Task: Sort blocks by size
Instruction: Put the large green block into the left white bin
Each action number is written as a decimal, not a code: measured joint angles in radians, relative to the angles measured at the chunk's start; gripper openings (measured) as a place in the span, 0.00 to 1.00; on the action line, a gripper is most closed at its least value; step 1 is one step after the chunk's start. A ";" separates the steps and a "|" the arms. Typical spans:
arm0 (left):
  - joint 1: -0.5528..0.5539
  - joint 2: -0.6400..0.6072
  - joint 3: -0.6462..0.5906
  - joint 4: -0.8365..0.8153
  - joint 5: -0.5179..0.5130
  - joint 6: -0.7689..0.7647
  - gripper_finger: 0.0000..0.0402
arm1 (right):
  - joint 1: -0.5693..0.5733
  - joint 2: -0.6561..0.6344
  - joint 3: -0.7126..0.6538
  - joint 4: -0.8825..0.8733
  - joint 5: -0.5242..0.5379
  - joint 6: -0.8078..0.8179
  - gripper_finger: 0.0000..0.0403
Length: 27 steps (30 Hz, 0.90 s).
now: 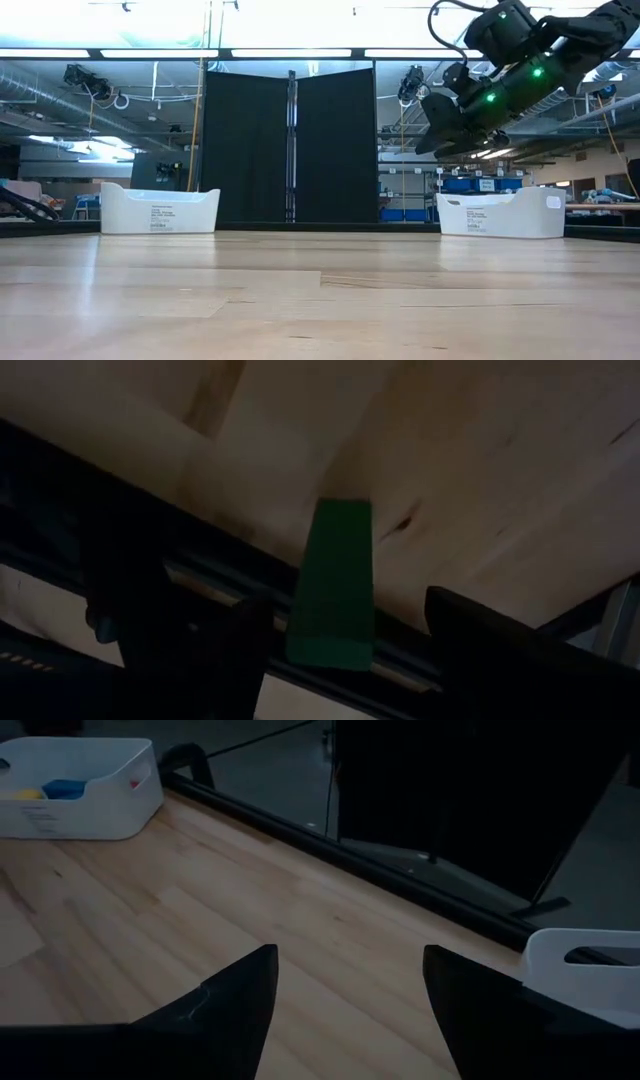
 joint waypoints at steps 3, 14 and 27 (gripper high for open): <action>-0.004 0.000 0.000 -0.001 -0.008 0.000 0.63 | 0.001 0.000 0.000 0.000 0.000 0.002 0.65; -0.004 0.000 0.000 -0.001 -0.009 -0.001 0.51 | 0.001 0.000 0.000 0.000 0.001 0.003 0.64; -0.004 0.000 0.000 -0.001 -0.009 -0.001 0.50 | 0.001 0.000 0.000 0.000 0.001 0.003 0.64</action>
